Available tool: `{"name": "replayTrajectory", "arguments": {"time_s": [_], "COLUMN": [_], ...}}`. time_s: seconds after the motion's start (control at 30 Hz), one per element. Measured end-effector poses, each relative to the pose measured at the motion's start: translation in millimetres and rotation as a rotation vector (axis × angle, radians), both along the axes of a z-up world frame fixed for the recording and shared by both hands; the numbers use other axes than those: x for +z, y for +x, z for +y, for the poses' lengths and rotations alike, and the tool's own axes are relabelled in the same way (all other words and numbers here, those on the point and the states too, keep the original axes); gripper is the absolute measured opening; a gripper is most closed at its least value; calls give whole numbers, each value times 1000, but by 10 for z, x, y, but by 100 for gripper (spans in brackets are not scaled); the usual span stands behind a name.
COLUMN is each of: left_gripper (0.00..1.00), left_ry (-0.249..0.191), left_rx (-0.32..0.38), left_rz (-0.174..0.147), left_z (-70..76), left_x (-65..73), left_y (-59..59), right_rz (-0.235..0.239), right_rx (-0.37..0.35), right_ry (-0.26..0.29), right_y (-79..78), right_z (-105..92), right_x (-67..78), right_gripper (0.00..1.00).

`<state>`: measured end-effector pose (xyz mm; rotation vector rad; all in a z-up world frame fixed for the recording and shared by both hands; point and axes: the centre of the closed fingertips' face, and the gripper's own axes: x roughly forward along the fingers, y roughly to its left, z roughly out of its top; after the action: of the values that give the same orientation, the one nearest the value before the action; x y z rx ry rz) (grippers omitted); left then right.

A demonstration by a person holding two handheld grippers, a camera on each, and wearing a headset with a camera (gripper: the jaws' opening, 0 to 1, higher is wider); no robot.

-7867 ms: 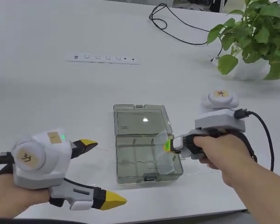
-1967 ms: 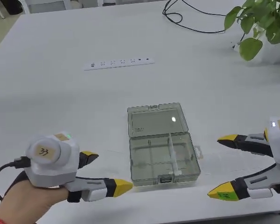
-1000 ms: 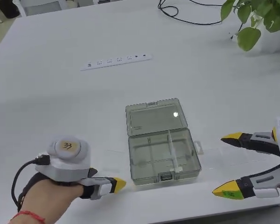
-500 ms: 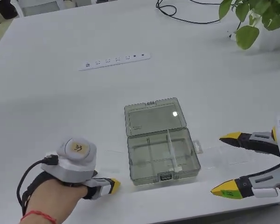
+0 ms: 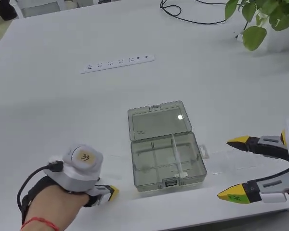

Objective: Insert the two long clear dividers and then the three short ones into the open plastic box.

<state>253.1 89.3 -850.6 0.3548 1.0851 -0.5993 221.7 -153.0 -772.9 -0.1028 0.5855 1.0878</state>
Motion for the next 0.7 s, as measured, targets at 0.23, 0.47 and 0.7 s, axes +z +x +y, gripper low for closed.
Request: {"name": "replayTrajectory", "arguments": {"time_s": [0.23,0.47,0.7], "left_gripper": [33,32,32], "left_ry": [10,27,29], "left_rx": [-6,-6,-2], "left_rz": [15,34,52], "left_z": [5,35,34], "left_x": [-2,-4,-1], "left_y": [1,1,5], "right_rz": [0,-1,1], "right_rx": [2,0,-5], "right_ry": [-11,-17,-13], "right_y": [-32,-50,-61], "right_z": [0,6,11], "right_x": [-13,-16,-10], "right_gripper": [85,85,85]}}
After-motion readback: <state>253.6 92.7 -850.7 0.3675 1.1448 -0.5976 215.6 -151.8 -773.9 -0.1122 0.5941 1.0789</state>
